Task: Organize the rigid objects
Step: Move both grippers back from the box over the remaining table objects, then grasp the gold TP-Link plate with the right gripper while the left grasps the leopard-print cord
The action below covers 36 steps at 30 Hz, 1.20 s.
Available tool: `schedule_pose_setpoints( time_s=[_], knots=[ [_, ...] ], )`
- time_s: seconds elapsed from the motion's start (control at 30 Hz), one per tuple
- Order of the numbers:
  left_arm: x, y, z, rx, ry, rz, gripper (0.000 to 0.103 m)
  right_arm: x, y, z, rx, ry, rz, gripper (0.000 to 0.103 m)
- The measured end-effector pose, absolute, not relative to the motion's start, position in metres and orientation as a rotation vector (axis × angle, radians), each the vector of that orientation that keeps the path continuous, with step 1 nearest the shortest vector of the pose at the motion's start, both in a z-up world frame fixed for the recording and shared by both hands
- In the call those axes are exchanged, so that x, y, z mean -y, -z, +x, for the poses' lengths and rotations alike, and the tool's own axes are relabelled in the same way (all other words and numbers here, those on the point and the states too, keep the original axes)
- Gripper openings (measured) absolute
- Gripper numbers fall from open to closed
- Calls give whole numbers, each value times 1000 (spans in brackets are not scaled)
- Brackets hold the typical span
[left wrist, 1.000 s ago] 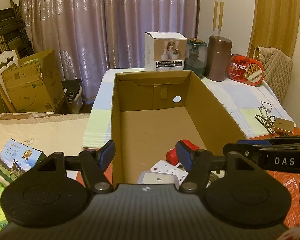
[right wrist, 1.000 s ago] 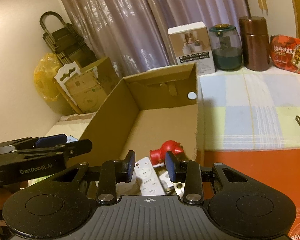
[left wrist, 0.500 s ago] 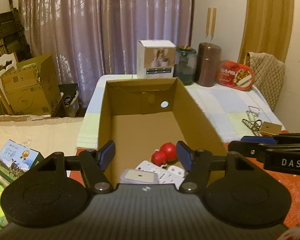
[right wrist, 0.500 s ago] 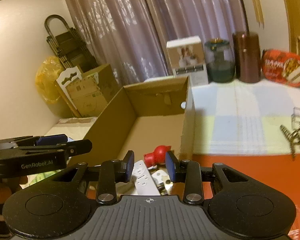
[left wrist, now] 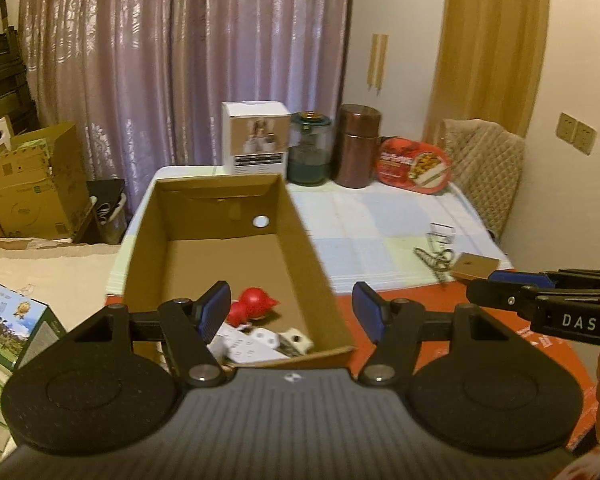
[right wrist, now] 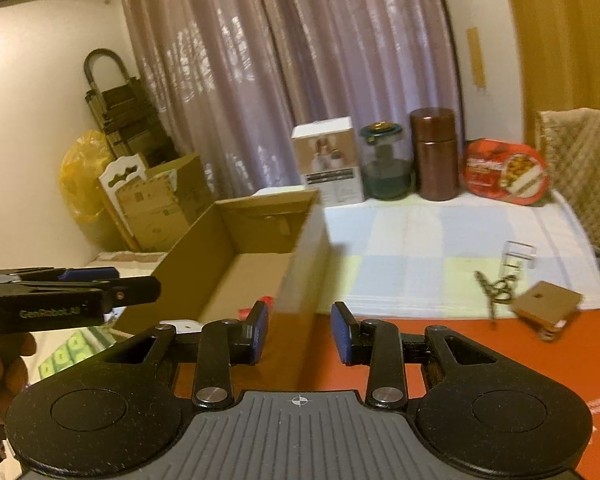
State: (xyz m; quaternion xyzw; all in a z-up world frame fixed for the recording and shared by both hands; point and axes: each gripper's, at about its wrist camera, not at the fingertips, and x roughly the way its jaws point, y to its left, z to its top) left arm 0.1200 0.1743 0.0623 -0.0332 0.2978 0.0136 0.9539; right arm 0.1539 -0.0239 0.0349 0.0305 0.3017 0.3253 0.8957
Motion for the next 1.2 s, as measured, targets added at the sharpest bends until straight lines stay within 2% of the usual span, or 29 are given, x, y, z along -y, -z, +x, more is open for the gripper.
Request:
schedule_pose_setpoints(
  time_s=[0.13,0.2,0.27,0.33,0.47,0.57,0.9,1.2],
  knots=[
    [-150,-66,114,-602,3,-59,63,58,-38,149,-617,-629,72,35],
    [-139,-67,112,-598,20,-59,65,77,-37,147,-612,-595,78,42],
    [-126,-67,112,-595,37,-57,70,96,-34,144,-606,-555,78,59],
    [-113,-66,113,-593,62,-57,72,117,-31,143,-601,-521,80,69],
    [-87,-59,119,-583,106,-71,84,155,-21,145,-605,-443,82,77],
    [-66,-50,126,-582,132,-75,90,178,-14,149,-614,-384,75,79],
    [-15,-12,168,-630,175,-59,92,233,15,175,-631,-291,71,82],
    [8,25,222,-665,171,-34,92,242,46,217,-647,-288,65,82]
  ],
)
